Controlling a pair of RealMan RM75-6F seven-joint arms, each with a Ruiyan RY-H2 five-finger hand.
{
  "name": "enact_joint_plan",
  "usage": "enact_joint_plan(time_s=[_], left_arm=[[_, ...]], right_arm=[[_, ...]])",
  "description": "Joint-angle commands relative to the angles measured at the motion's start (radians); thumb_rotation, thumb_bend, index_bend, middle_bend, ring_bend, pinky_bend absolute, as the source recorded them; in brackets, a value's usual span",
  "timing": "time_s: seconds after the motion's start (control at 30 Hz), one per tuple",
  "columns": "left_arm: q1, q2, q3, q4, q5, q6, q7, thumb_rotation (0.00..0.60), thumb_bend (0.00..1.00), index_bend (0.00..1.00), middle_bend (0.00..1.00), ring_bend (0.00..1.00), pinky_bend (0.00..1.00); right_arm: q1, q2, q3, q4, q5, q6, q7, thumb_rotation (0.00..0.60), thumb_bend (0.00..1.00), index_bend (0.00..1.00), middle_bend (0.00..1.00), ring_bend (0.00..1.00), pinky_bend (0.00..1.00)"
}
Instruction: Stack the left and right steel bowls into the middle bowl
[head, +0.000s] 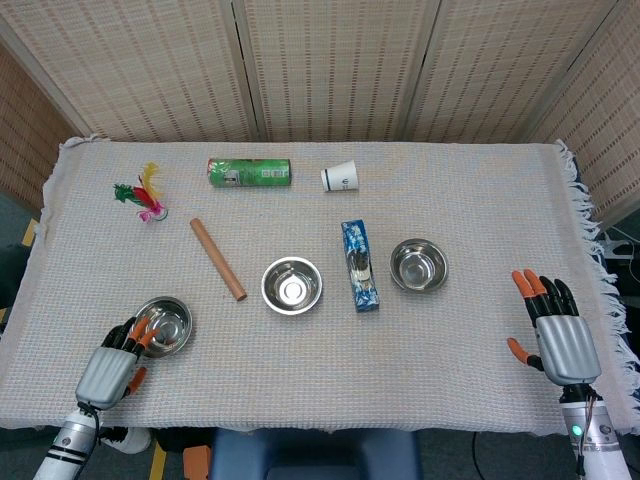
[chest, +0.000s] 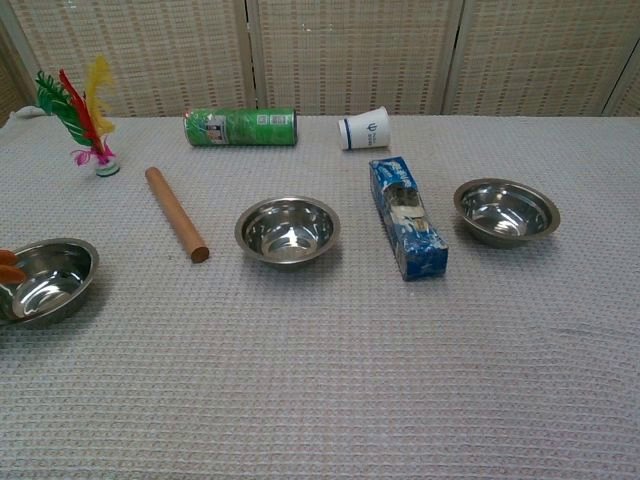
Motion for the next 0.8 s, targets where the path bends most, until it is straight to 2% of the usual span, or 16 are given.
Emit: enact_joint_plan(time_s=[0.03,0.2,0.4,0.57,0.67,0.8], left_arm=[[-0.013,-0.054,0.0,0.072,0.02,0.016,-0.037,0.6,0.41,0.29,0.05,0.0,0.16],[-0.029,-0.127,-0.014,0.194,0.047,0.069,-0.093,0.6,0.43,0.5,0.1,0.0,0.16],[-0.054,-0.223,-0.032,0.39,0.09,0.174,-0.18,0.6,0.55,0.68,0.21,0.05,0.17],[-0.074,-0.24,-0.041,0.431,0.101,0.218,-0.206,0.6,0.56,0.7,0.21,0.05,0.17],[-0.109,-0.229,-0.052,0.396,0.12,0.242,-0.201,0.6,0.56,0.7,0.21,0.05,0.17],[-0.173,-0.208,-0.072,0.319,0.139,0.226,-0.167,0.6,0.56,0.69,0.21,0.05,0.17]], right_arm=[[0.002,-0.001,-0.001,-0.001,0.003,-0.005,-0.005,0.6,0.14,0.0,0.0,0.0,0.0],[0.004,-0.001,0.0,-0.003,0.009,-0.01,-0.012,0.6,0.14,0.0,0.0,0.0,0.0],[0.004,0.003,-0.001,-0.007,0.012,-0.012,-0.013,0.6,0.14,0.0,0.0,0.0,0.0],[0.002,0.008,0.001,-0.011,0.012,-0.008,-0.006,0.6,0.14,0.0,0.0,0.0,0.0],[0.002,0.01,0.0,-0.012,0.011,-0.009,-0.002,0.6,0.14,0.0,0.0,0.0,0.0],[0.001,0.013,0.001,-0.013,0.011,-0.008,0.002,0.6,0.14,0.0,0.0,0.0,0.0]])
